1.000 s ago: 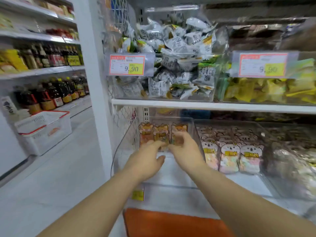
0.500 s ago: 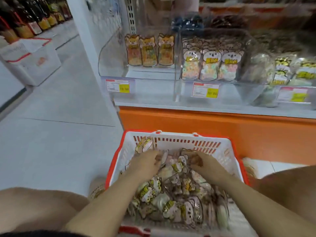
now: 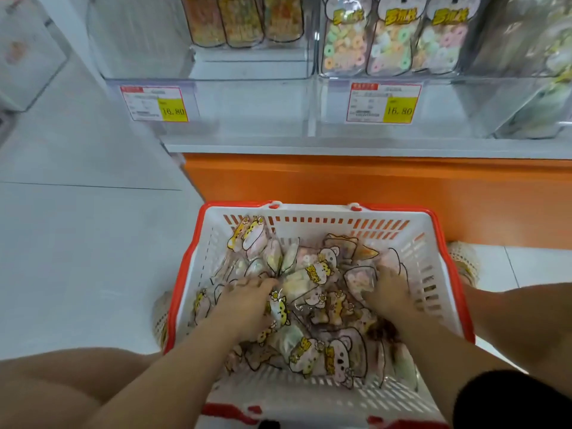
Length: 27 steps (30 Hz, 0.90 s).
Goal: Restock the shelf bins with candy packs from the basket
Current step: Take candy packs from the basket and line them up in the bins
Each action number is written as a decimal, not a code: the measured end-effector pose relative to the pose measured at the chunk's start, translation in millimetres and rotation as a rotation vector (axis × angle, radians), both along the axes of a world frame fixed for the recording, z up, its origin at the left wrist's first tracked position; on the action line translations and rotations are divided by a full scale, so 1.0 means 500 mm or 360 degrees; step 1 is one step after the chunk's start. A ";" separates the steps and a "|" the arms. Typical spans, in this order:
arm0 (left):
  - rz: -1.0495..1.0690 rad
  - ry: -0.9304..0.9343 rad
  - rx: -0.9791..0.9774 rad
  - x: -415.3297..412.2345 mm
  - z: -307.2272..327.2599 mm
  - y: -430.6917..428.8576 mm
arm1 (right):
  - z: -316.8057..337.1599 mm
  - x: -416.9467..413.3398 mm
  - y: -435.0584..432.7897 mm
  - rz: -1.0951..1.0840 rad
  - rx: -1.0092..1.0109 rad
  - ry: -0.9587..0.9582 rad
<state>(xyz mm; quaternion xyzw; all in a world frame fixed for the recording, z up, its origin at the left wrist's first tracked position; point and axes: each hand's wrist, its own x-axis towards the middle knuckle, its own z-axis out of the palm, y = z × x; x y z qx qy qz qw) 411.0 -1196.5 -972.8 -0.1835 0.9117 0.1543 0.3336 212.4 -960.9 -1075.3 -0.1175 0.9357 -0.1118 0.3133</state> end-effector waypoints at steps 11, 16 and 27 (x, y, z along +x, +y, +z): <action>0.0051 -0.0096 -0.0076 -0.041 -0.029 0.019 | -0.038 0.003 0.006 -0.0298 -0.0259 -0.0275; 0.0052 -0.0077 -0.0100 -0.039 -0.035 0.022 | -0.037 0.018 0.003 -0.0177 -0.0221 -0.0198; 0.0062 -0.0080 -0.0060 -0.040 -0.042 0.019 | -0.006 0.048 -0.005 -0.0284 -0.0511 -0.0887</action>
